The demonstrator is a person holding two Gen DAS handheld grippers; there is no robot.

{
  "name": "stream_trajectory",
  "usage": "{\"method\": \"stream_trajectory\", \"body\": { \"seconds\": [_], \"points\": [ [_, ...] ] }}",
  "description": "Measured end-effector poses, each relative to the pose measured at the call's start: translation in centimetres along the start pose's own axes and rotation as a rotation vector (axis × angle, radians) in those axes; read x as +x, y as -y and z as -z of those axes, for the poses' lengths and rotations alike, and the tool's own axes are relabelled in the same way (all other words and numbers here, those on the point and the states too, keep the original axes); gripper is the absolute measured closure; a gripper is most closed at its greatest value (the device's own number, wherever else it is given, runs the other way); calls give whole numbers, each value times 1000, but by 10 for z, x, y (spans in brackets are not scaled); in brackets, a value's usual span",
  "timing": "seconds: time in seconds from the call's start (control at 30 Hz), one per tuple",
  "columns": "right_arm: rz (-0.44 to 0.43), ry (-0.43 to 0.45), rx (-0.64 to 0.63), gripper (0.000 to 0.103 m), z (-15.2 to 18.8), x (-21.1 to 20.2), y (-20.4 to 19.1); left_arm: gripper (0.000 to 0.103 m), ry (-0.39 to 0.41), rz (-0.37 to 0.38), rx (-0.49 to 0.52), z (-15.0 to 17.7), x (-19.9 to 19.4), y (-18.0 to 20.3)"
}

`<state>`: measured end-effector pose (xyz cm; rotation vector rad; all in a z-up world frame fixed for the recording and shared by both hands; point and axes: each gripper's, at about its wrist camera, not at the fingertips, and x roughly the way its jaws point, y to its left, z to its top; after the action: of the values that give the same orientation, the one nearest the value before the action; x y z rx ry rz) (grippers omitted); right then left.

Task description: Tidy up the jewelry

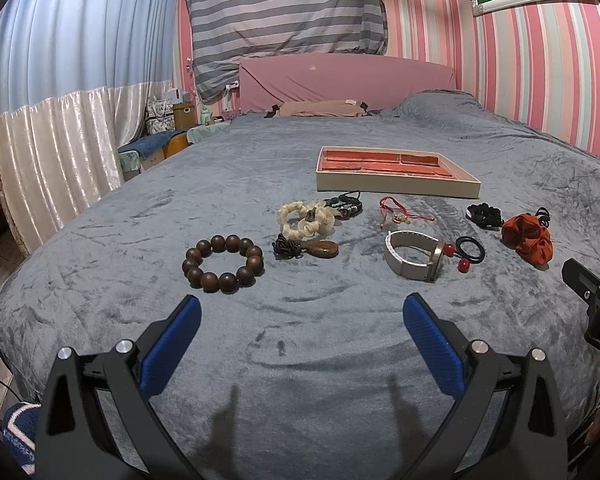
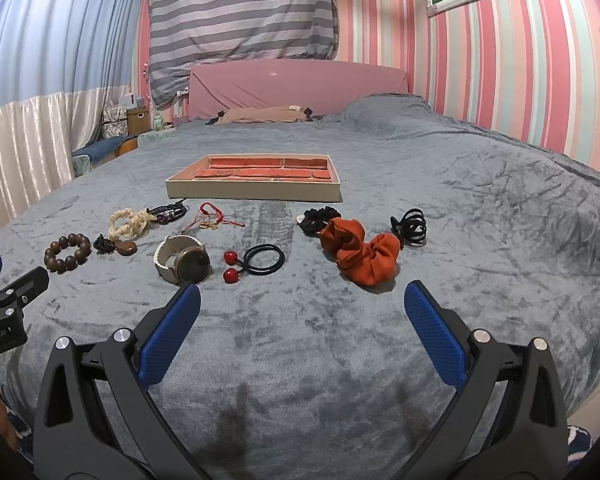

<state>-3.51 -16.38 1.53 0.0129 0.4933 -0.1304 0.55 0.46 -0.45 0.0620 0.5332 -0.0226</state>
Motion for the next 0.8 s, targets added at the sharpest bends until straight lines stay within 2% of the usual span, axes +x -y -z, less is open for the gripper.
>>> {"method": "stream_trajectory", "body": {
  "seconds": [0.8],
  "points": [
    [0, -9, -1, 4, 0, 3, 3, 4, 0, -5, -7, -1, 4, -3]
  ]
}}
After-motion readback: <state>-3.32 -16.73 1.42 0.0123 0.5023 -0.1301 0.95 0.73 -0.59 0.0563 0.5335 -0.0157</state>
